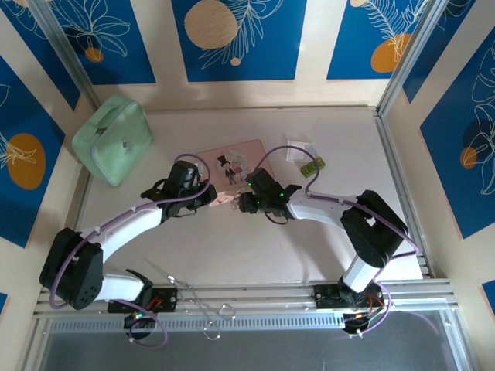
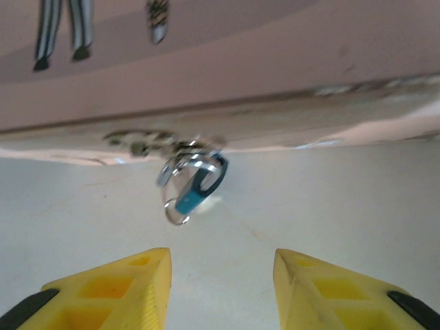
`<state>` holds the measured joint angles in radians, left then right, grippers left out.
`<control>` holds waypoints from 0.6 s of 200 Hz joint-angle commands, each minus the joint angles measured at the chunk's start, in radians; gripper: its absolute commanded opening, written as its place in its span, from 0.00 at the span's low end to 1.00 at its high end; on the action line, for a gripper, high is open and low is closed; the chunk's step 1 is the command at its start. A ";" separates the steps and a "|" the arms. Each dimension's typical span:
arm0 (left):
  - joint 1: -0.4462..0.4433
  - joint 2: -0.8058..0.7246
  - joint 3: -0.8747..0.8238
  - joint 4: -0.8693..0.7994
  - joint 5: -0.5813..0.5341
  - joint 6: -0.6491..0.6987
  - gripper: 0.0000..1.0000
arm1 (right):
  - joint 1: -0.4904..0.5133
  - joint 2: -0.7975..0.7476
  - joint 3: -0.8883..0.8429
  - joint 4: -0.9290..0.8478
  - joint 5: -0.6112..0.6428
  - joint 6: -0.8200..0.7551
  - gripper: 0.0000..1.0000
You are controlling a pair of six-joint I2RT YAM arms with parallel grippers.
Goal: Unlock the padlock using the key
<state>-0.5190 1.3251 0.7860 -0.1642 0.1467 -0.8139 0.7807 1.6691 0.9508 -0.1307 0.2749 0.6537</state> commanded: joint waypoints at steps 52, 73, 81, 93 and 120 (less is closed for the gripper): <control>0.011 -0.012 -0.021 0.002 0.013 -0.002 0.07 | -0.048 0.077 -0.032 0.160 -0.166 0.080 0.37; 0.012 -0.008 -0.022 0.005 0.012 0.000 0.07 | -0.049 0.093 -0.023 0.161 -0.177 0.088 0.34; 0.013 -0.006 -0.024 0.009 0.013 -0.001 0.06 | -0.049 0.098 -0.018 0.160 -0.179 0.089 0.34; 0.013 -0.005 -0.027 0.012 0.016 -0.005 0.06 | -0.048 0.104 -0.011 0.155 -0.174 0.093 0.34; 0.013 -0.007 -0.034 0.021 0.019 -0.009 0.06 | -0.046 0.135 0.019 0.145 -0.162 0.102 0.29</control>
<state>-0.5171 1.3251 0.7662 -0.1577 0.1497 -0.8143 0.7345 1.7679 0.9310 0.0151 0.1295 0.7361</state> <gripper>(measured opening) 0.065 0.310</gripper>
